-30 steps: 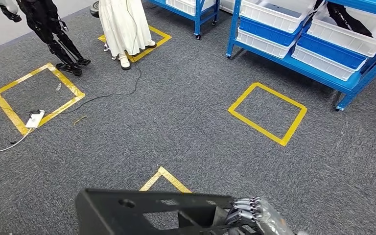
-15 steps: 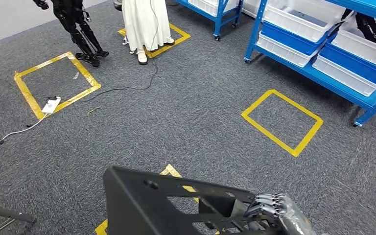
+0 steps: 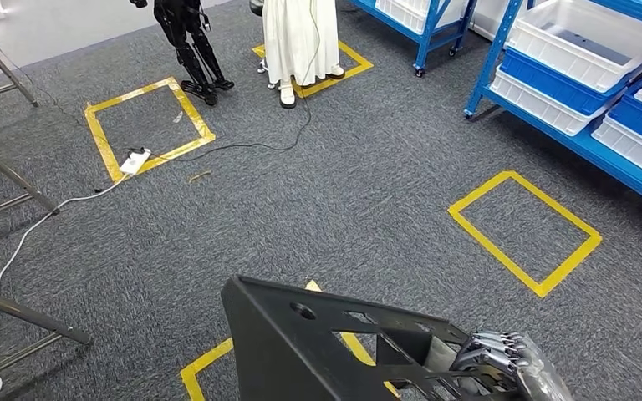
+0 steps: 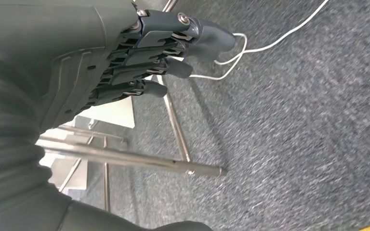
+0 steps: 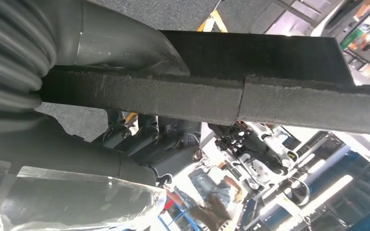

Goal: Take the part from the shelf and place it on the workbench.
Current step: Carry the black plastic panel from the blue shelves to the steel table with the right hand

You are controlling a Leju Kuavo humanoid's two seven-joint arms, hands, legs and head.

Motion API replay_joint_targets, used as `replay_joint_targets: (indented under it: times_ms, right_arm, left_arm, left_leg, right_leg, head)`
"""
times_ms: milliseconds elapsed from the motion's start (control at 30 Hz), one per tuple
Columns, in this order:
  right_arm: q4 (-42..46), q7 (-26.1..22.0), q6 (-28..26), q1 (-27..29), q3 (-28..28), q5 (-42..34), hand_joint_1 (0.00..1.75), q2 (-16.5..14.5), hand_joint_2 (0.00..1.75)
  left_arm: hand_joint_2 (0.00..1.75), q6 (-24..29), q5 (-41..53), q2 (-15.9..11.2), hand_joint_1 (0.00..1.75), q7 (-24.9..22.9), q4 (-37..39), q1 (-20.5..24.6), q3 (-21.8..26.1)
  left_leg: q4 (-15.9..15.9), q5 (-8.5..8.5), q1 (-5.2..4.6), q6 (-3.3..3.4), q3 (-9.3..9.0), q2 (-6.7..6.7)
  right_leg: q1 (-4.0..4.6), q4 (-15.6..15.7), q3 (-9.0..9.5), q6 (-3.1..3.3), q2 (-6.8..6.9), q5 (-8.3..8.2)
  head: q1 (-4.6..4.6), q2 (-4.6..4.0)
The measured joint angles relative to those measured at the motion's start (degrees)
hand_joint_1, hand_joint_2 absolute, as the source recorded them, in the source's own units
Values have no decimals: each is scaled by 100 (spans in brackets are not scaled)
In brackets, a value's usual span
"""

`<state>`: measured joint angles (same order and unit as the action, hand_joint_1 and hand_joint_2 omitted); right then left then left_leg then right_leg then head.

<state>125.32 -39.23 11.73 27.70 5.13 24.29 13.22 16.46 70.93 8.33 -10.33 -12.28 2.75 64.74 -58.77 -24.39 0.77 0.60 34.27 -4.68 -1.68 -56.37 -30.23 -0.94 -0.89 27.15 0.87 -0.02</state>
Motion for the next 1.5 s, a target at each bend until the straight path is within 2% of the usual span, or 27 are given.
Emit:
replay_joint_targets:
  times_ms: [67, 133, 167, 200, 233, 300, 367, 400, 467, 500, 533, 600, 667, 700, 733, 800, 833, 867, 933, 1133, 1167, 1233, 1267, 1300, 1333, 1400, 1500]
  right_arm:
    - [1, -32, 37, 43, 53, -39, 175, -59, 175]
    - [1, -39, 63, 91, 88, -67, 175, -120, 175]
    - [1, -39, 70, 106, 96, -82, 175, -145, 175]
    - [1, -39, 75, 114, 104, -100, 175, -169, 175]
    - [1, -39, 77, 120, 111, -124, 175, -192, 175]
    - [1, -39, 81, 129, 133, -170, 175, -237, 175]
    - [9, -40, 80, 169, 172, -178, 175, -300, 175]
    - [22, -40, 78, 206, 194, -158, 175, -343, 175]
    - [83, -42, 71, 292, 225, -81, 175, -444, 175]
    - [121, -43, 67, 329, 231, -38, 175, -496, 175]
    - [158, -44, 61, 363, 240, -3, 175, -546, 175]
    - [202, -49, 50, 425, 259, 34, 175, -630, 175]
    - [213, -51, 44, 470, 271, 46, 175, -691, 175]
    - [213, -52, 45, 480, 274, 48, 175, -715, 175]
    - [213, -52, 50, 481, 280, 42, 175, -732, 175]
    - [214, -52, 66, 472, 313, 7, 175, -757, 175]
    - [216, -52, 74, 465, 339, -22, 175, -770, 175]
    - [220, -53, 78, 458, 368, -52, 175, -781, 175]
    - [228, -53, 79, 446, 412, -95, 175, -797, 175]
    - [231, -53, 80, 439, 429, -107, 175, -804, 175]
    - [237, -54, 81, 440, 439, -110, 175, -815, 175]
    - [248, -56, 93, 437, 480, -161, 175, -866, 175]
    - [253, -57, 98, 431, 499, -188, 175, -892, 175]
    - [254, -57, 103, 423, 509, -211, 175, -914, 175]
    - [254, -57, 103, 414, 509, -213, 175, -926, 175]
    - [255, -57, 99, 391, 509, -210, 175, -948, 175]
    - [259, -57, 87, 362, 510, -210, 175, -971, 175]
  left_arm:
    - [175, -7, 20, 3, 0, -19, 0, 2, 19]
    - [175, -15, 31, 4, 0, -33, 1, 6, 23]
    - [175, -20, 32, 4, 0, -42, 1, 5, 24]
    - [175, -28, 33, 4, 0, -53, 2, 4, 25]
    - [175, -40, 38, 4, 0, -66, 2, 3, 26]
    - [175, -68, 61, 4, 0, -86, 2, 6, 26]
    - [175, -94, 93, 9, 0, -91, 2, 18, 26]
    - [175, -107, 109, 12, 0, -88, 2, 23, 25]
    - [175, -132, 136, 17, 0, -77, 2, 19, 24]
    - [175, -143, 144, 24, 0, -68, 2, 16, 24]
    - [175, -155, 149, 30, 0, -61, 2, 15, 24]
    - [175, -169, 157, 40, 0, -49, 2, 20, 24]
    - [175, -176, 160, 39, 0, -46, 2, 21, 24]
    - [175, -181, 160, 40, 0, -49, 2, 19, 24]
    - [175, -185, 160, 43, 0, -56, 2, 17, 25]
    - [175, -190, 160, 52, 0, -74, 2, 16, 25]
    - [175, -189, 160, 56, 0, -82, 2, 16, 26]
    - [175, -188, 160, 57, 0, -87, 2, 15, 26]
    - [175, -185, 161, 57, 0, -95, 2, 7, 26]
    - [175, -184, 161, 57, 0, -97, 2, -9, 26]
    - [175, -184, 163, 60, 0, -97, 3, -15, 26]
    - [175, -195, 180, 67, 0, -103, 4, -26, 26]
    - [175, -201, 191, 71, 0, -108, 4, -26, 26]
    - [175, -208, 201, 70, 0, -112, 4, -25, 26]
    - [175, -212, 205, 68, 0, -115, 4, -20, 26]
    - [175, -220, 214, 69, 0, -116, 4, -10, 26]
    - [175, -229, 222, 73, 0, -125, 4, -9, 26]
  left_leg:
    - [-511, -308, 18, -49, 220, 252]
    - [-1304, -678, 32, -84, 591, 398]
    - [-1556, -750, 39, -92, 714, 415]
    - [-1598, -711, 42, -92, 733, 428]
    - [-1411, -572, 42, -82, 636, 447]
    - [-647, -227, 22, -29, 231, 598]
    - [-114, -79, -31, 35, -38, 744]
    - [-28, -83, -60, 59, -69, 770]
    - [20, -53, -63, 110, -64, 657]
    - [64, -26, -52, 144, -82, 605]
    - [107, 5, -37, 180, -99, 556]
    - [149, 41, -27, 224, -106, 462]
    - [145, 47, -28, 231, -88, 348]
    - [143, 48, -27, 230, -87, 287]
    - [141, 48, -25, 225, -92, 222]
    - [128, 46, -20, 191, -102, 98]
    - [114, 39, -29, 158, -98, 39]
    - [103, 37, -39, 120, -88, -7]
    - [93, 40, -49, 60, -64, -65]
    - [93, 50, -22, 28, -50, -97]
    - [-142, -92, -7, 2, 54, 12]
    - [-906, -395, 28, -43, 405, 277]
    - [-1069, -441, 31, -41, 465, 442]
    - [-890, -318, 25, -10, 367, 534]
    - [-501, -175, -1, 26, 166, 624]
    - [-71, -68, -60, 89, -39, 733]
    - [36, -36, -85, 165, -57, 605]
  right_leg:
    - [-4, 16, 23, 103, 97, -1]
    - [39, 16, 27, 163, 204, 14]
    - [56, 15, 29, 170, 253, 20]
    - [66, 14, 34, 176, 301, 26]
    - [73, 14, 45, 180, 344, 33]
    - [87, 13, 78, 173, 419, 55]
    - [132, 9, 93, 129, 492, 87]
    - [150, 10, 94, 107, 535, 98]
    - [164, 11, 93, 60, 599, 120]
    - [160, -41, 76, 44, 549, 160]
    - [155, -187, 9, 39, 449, 246]
    - [126, -814, -296, 69, 208, 539]
    - [94, -1513, -664, 57, 128, 777]
    - [75, -1635, -740, 13, 119, 779]
    - [54, -1505, -690, -53, 114, 677]
    - [-16, -735, -349, -188, 23, 332]
    - [-32, -369, -191, -213, -36, 186]
    - [-38, -134, -88, -203, -83, 98]
    - [-3, -36, -41, -131, -82, 47]
    - [-12, -38, -29, -82, -39, 29]
    - [-15, -28, -16, -31, 12, 24]
    - [19, -9, 29, 91, 229, 36]
    - [62, -8, 54, 139, 333, 55]
    - [88, -8, 76, 150, 417, 72]
    - [111, -9, 89, 143, 457, 85]
    - [147, -8, 96, 110, 525, 107]
    - [169, 10, 110, 38, 607, 130]
  head:
    - [13, -1]
    - [21, -1]
    - [21, -1]
    - [22, -1]
    - [22, -1]
    - [22, -1]
    - [17, -1]
    - [13, -1]
    - [12, -1]
    - [10, -1]
    - [10, -1]
    - [-7, -1]
    - [-22, -1]
    - [-22, -1]
    - [-23, -1]
    - [-25, -1]
    - [-29, -1]
    - [-27, -1]
    - [-28, -1]
    - [-24, -1]
    - [-9, -1]
    - [21, -1]
    - [35, -1]
    - [37, -1]
    - [34, -1]
    - [32, -1]
    - [33, -1]
